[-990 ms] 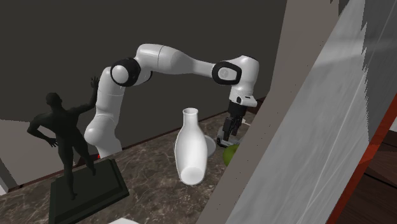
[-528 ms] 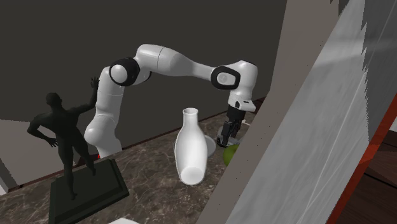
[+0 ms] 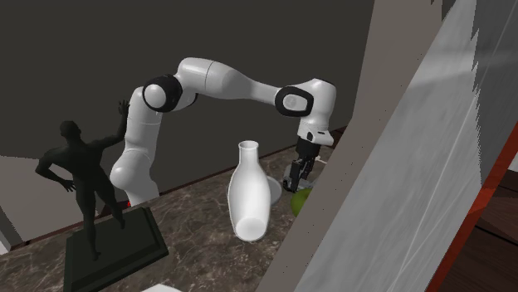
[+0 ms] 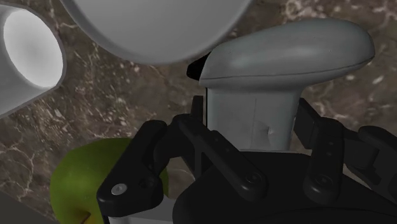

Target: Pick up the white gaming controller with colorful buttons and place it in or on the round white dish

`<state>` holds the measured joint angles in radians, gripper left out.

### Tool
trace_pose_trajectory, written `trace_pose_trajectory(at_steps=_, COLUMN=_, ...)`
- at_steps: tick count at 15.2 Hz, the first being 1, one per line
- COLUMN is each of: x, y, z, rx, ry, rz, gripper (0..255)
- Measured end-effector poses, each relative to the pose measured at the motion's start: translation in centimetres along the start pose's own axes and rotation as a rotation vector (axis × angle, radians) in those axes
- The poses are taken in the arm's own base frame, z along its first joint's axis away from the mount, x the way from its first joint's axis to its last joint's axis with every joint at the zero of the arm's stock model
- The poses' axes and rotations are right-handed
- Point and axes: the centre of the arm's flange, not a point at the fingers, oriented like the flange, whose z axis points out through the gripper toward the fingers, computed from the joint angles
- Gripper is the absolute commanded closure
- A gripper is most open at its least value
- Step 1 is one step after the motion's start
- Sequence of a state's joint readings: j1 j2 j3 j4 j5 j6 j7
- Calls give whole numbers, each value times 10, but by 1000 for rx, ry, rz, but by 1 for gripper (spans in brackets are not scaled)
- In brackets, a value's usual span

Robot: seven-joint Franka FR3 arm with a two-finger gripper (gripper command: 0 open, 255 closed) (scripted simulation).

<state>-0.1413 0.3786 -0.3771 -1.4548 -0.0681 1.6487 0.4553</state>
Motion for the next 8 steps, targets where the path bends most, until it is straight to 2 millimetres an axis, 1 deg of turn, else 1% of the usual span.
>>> trace_pose_trajectory(at_steps=5, x=0, y=0, z=0, rx=1, ry=0, rz=0, gripper=255)
trace_pose_trajectory(at_steps=8, x=-2, y=2, z=-9, rx=0, ry=-1, rz=-1, gripper=255)
